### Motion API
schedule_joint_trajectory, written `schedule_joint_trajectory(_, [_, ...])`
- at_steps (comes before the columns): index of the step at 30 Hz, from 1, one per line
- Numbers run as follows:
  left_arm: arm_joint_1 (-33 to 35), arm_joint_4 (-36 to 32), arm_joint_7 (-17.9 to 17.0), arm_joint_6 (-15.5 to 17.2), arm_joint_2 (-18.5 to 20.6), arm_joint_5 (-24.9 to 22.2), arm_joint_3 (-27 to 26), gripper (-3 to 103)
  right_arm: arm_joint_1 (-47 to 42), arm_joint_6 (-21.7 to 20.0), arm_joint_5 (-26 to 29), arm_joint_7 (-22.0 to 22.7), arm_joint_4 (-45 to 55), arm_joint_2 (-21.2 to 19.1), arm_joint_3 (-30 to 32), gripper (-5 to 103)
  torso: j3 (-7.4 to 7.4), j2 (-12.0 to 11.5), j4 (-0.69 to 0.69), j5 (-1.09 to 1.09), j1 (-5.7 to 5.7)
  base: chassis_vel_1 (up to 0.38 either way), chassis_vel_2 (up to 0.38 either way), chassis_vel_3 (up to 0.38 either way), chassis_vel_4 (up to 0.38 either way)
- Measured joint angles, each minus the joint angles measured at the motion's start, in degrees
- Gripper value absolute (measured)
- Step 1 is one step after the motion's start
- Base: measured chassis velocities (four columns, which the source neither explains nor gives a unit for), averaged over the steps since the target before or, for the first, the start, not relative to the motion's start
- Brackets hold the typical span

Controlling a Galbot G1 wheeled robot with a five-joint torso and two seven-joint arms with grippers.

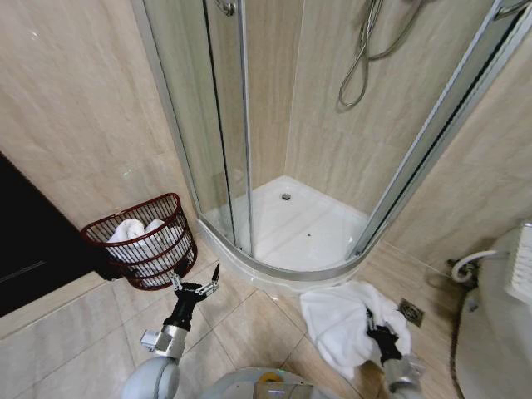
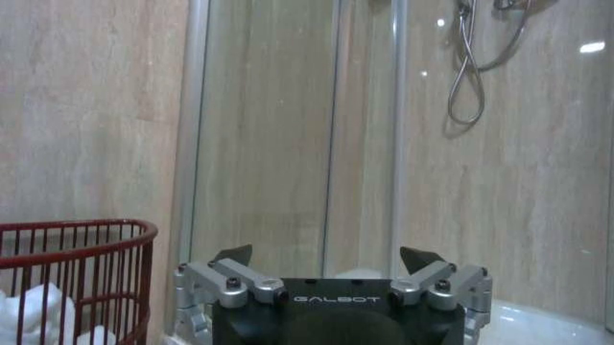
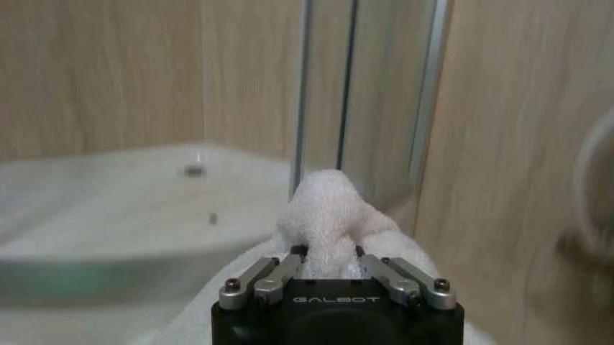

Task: Discard the used towel into the hamper.

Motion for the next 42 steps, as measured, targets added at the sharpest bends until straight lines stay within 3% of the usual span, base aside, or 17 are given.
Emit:
schedule_joint_trajectory(17, [0.06, -0.67, 0.17, -0.80, 0.18, -1.84, -0.13, 100, -5.26, -3.49, -2.74, 0.72, 29.15, 3.78, 0.88, 18, 0.00, 0.00, 0.00, 0.01, 0.00, 0.000, 0.000, 0.000, 0.000])
schedule_joint_trajectory(29, [-0.30, -0.31, -0.26, -0.44, 0.29, -3.07, -0.75, 100, -1.72, -8.08, -5.24, 0.76, 32.00, 2.91, -0.59, 18, 0.00, 0.00, 0.00, 0.02, 0.00, 0.000, 0.000, 0.000, 0.000])
schedule_joint_trajectory(42, [-0.79, 0.30, -0.88, 1.01, 0.26, -2.87, -0.76, 100, -1.53, -7.39, -7.49, 2.02, 31.78, 2.85, -4.35, 18, 0.00, 0.00, 0.00, 0.01, 0.00, 0.000, 0.000, 0.000, 0.000])
